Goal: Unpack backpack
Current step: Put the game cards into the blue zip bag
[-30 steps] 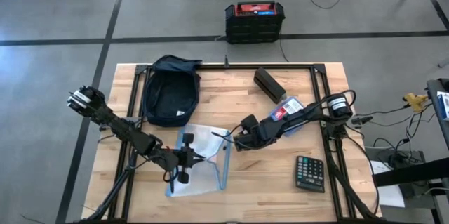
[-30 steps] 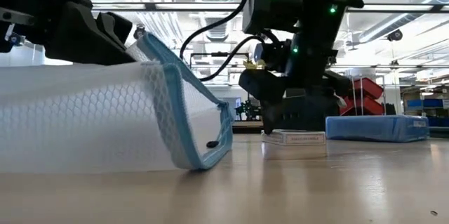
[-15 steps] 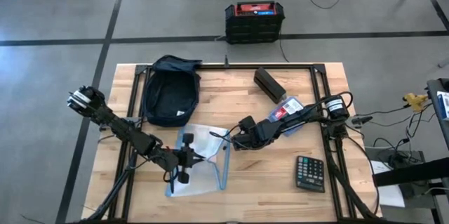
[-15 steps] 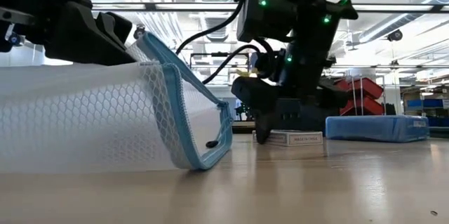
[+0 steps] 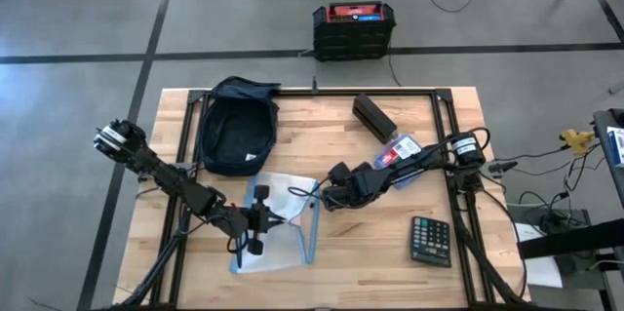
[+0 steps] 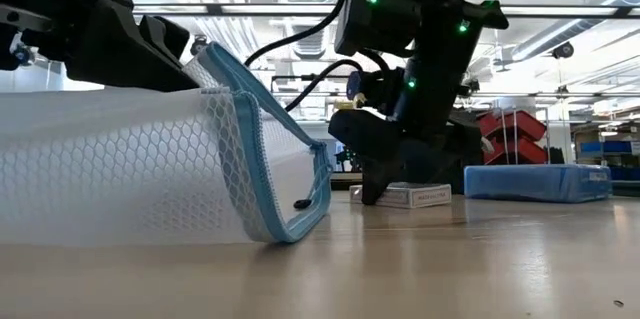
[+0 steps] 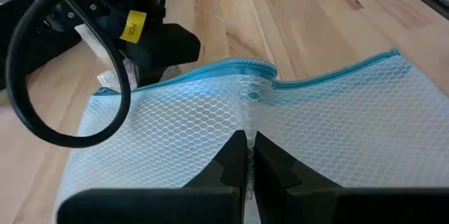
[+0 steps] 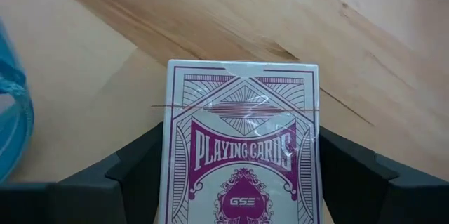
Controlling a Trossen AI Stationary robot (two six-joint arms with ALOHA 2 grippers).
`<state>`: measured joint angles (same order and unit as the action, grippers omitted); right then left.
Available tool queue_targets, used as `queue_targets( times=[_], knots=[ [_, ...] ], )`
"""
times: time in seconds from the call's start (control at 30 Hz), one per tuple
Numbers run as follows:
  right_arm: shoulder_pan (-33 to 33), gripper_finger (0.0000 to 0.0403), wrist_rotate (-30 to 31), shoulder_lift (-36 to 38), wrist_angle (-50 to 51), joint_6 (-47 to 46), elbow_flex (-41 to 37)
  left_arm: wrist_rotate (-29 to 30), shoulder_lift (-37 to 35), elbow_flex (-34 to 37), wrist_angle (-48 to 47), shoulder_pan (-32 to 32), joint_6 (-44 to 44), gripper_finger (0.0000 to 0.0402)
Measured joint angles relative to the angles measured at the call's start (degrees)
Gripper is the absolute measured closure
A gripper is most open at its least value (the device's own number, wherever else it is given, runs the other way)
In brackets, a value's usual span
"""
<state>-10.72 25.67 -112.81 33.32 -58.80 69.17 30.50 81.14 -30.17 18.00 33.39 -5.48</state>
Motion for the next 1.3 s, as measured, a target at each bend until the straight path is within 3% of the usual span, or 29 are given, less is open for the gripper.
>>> queue_targets(
  times=[0.17,0.33,0.53,0.8,0.93,1.17,1.3],
  knots=[
    [-0.7,0.0123,-0.4,2.0,0.5,3.0,-0.2,0.0,0.1,0.0,0.1,0.0,-0.2,0.0402],
    [-2.8,0.0123,-7.0,7.0,0.8,8.4,0.4,0.0,1.2,0.6,0.5,0.0,-2.2,0.0402],
    [-7.2,0.0119,-9.1,9.1,-3.6,13.5,2.7,0.3,4.1,1.4,5.2,-1.1,-2.1,0.0402],
    [-9.6,0.0120,-8.5,4.9,-18.3,18.9,3.4,0.6,6.5,1.5,17.8,-3.0,8.7,0.0402],
    [-9.4,0.0120,-7.0,2.8,-21.5,21.4,3.5,-0.7,6.6,1.4,17.6,-3.0,10.9,0.0402],
    [-9.1,0.0089,-6.1,-2.1,-37.8,37.6,4.8,-2.8,6.6,1.4,18.3,-3.5,11.5,0.0402],
    [-9.0,0.0079,-6.1,-5.0,-39.1,43.8,7.0,-2.8,6.6,1.5,18.0,-3.5,11.6,0.0402]
  ],
)
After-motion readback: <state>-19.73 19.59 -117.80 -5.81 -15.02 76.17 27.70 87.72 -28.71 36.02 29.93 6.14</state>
